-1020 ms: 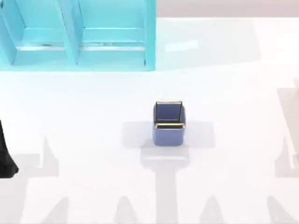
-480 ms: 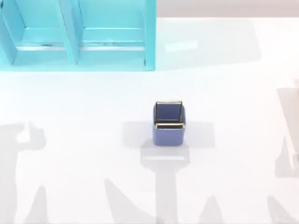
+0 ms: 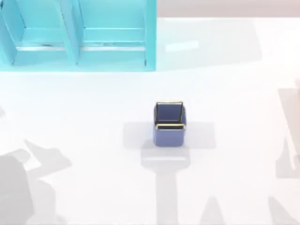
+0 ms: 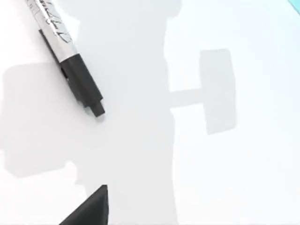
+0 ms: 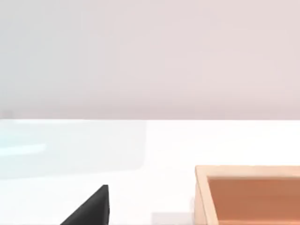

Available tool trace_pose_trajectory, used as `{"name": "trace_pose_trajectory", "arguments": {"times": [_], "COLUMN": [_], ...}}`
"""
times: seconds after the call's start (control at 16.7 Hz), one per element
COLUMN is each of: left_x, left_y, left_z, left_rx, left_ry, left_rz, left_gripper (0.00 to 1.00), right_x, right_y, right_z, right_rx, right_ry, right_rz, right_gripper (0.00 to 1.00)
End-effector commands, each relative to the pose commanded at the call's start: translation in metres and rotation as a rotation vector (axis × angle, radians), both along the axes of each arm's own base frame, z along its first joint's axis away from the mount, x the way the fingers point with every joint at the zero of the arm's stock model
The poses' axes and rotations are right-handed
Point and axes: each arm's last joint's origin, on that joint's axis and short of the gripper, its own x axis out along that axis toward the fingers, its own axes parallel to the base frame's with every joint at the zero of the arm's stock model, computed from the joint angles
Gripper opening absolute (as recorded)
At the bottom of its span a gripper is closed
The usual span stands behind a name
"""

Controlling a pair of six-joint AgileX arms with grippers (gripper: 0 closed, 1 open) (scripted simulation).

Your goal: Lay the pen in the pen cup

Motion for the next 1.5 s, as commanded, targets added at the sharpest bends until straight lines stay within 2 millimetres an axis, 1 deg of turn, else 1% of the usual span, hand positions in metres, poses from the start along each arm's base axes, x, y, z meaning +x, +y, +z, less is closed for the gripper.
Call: {"name": "trace_pose_trajectory", "arguments": {"times": [0.18, 0.36, 0.48, 0.6, 0.9, 1.02, 1.14, 1.26, 1.38, 1.5], "left_x": [0.02, 0.028, 0.03, 0.03, 0.031, 0.034, 0.044, 0.058, 0.071, 0.08], "left_y": [0.05, 0.092, 0.112, 0.122, 0.122, 0.122, 0.119, 0.115, 0.108, 0.1], "left_z": [-0.024, -0.045, -0.056, -0.063, -0.064, -0.069, -0.083, -0.104, -0.125, -0.141], "left_rx": [-0.173, -0.302, -0.361, -0.393, -0.394, -0.398, -0.401, -0.395, -0.392, -0.396], "left_ry": [0.098, 0.144, 0.159, 0.166, 0.167, 0.169, 0.171, 0.163, 0.156, 0.163], "left_rz": [0.106, 0.197, 0.239, 0.263, 0.261, 0.264, 0.266, 0.266, 0.265, 0.266], "left_gripper": [1.0, 1.0, 1.0, 1.0, 1.0, 1.0, 1.0, 1.0, 1.0, 1.0], "right_x": [0.0, 0.0, 0.0, 0.0, 0.0, 0.0, 0.0, 0.0, 0.0, 0.0], "right_y": [0.0, 0.0, 0.0, 0.0, 0.0, 0.0, 0.0, 0.0, 0.0, 0.0], "right_z": [0.0, 0.0, 0.0, 0.0, 0.0, 0.0, 0.0, 0.0, 0.0, 0.0], "right_rx": [0.0, 0.0, 0.0, 0.0, 0.0, 0.0, 0.0, 0.0, 0.0, 0.0], "right_ry": [0.0, 0.0, 0.0, 0.0, 0.0, 0.0, 0.0, 0.0, 0.0, 0.0], "right_rz": [0.0, 0.0, 0.0, 0.0, 0.0, 0.0, 0.0, 0.0, 0.0, 0.0], "right_gripper": [1.0, 1.0, 1.0, 1.0, 1.0, 1.0, 1.0, 1.0, 1.0, 1.0]}}
